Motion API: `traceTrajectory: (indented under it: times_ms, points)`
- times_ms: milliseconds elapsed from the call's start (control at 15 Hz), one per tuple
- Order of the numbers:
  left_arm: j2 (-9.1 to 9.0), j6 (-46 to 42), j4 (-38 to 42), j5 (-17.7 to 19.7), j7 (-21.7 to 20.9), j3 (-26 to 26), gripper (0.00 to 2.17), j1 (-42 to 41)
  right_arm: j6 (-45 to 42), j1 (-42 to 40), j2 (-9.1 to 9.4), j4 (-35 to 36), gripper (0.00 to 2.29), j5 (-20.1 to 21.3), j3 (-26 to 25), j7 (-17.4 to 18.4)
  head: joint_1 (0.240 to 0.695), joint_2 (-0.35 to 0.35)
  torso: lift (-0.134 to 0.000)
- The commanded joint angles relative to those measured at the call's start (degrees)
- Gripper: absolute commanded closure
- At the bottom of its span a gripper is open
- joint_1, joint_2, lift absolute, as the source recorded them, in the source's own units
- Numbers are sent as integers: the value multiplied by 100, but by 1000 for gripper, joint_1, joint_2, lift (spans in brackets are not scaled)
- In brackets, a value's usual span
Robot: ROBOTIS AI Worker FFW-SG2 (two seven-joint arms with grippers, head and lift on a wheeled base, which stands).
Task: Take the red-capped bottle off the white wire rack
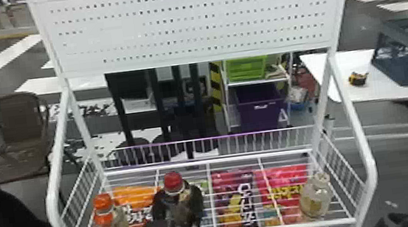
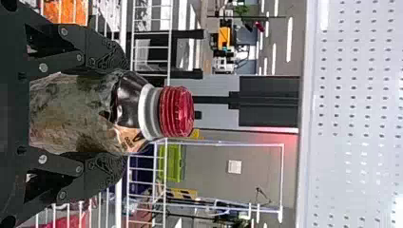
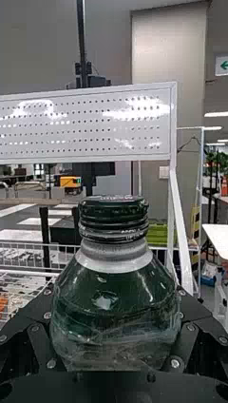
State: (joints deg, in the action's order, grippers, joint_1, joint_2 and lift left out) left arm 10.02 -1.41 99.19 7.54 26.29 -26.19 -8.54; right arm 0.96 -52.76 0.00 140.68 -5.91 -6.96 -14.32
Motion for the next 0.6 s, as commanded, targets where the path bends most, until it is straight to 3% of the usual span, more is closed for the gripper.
traceTrajectory:
  times_ms: [0,267,533]
  points:
    - [167,787,1112,-60,7,114,2145,-411,59,46,5,12,890,11,20,0,499,0,0]
    - [378,1543,2492,-130,7,475,2138,-1044,129,108,5,12,890,28,46,9,499,0,0]
    - [510,1526,3080,-183,-72,958,2138,-1677,147,108,5,74,890,11,46,0,499,0,0]
